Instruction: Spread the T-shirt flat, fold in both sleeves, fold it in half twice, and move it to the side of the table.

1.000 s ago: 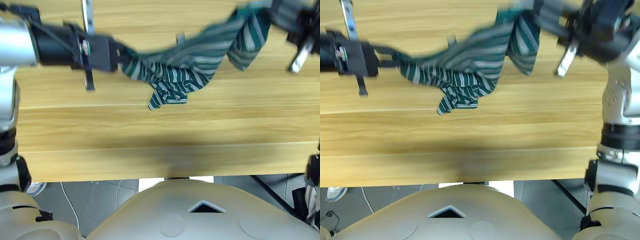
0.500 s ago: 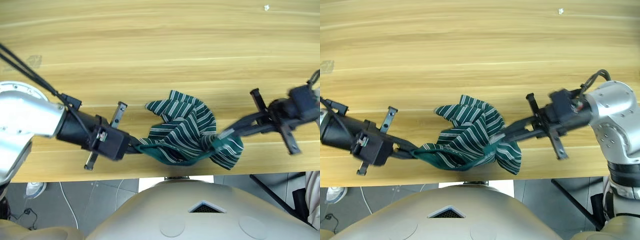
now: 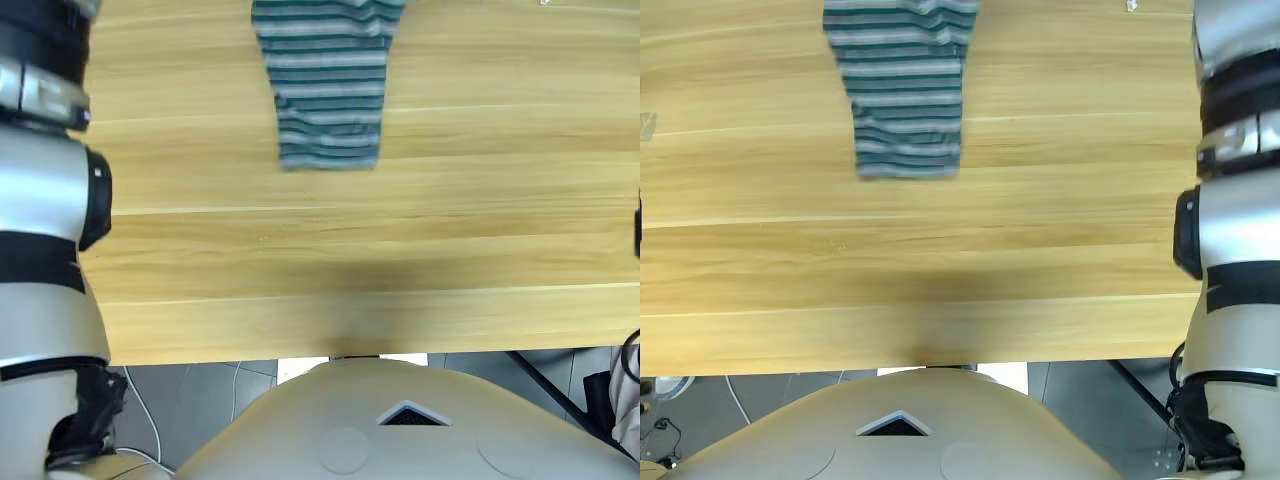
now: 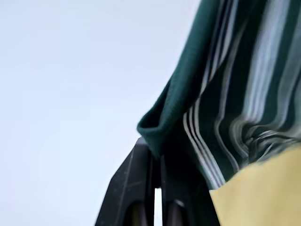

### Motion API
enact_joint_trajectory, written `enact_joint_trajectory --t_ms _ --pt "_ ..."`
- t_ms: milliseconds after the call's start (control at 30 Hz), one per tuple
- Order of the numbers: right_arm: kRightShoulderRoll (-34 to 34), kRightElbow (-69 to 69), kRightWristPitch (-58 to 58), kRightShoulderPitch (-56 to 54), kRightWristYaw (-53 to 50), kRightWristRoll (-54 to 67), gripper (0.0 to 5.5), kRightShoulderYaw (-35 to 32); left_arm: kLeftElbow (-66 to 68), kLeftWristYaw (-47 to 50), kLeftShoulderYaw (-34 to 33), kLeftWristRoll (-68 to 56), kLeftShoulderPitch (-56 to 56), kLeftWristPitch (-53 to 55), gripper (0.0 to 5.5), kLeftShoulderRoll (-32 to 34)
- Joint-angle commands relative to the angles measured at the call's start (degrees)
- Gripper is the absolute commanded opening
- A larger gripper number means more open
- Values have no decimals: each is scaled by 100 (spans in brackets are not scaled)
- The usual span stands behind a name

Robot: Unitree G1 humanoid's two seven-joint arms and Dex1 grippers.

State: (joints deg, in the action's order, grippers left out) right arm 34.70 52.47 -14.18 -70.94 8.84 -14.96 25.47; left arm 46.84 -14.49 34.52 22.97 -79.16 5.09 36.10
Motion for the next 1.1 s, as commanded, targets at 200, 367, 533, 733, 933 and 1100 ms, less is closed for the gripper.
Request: enact_joint_trajectory --t_ms 200,367,533,733,933,1100 --pt "-77 2163 -1310 -1277 -1977 -1667 0 383 2884 1260 180 1323 -1482 -1196 2 -15" --pt "-490 2014 -2525 76 -223 -1598 0 562 2442 -1014 432 1251 375 -2511 2 -272" --pt "-50 -1166 -3102 3068 2581 52 0 952 -3044 -3306 100 -933 4691 -1521 2 506" --pt "1169 -4382 -1714 4566 3434 1577 0 79 -6435 -3691 -1058 -1133 6198 -335 2 1372" --pt "2969 -6742 -1074 6207 4700 2639 0 308 -8807 -4520 -1827 -1331 7428 582 2 2351" --pt "3408 -7522 -651 6836 5132 2886 0 115 -10136 -4993 -2075 -1368 9026 845 2 3118"
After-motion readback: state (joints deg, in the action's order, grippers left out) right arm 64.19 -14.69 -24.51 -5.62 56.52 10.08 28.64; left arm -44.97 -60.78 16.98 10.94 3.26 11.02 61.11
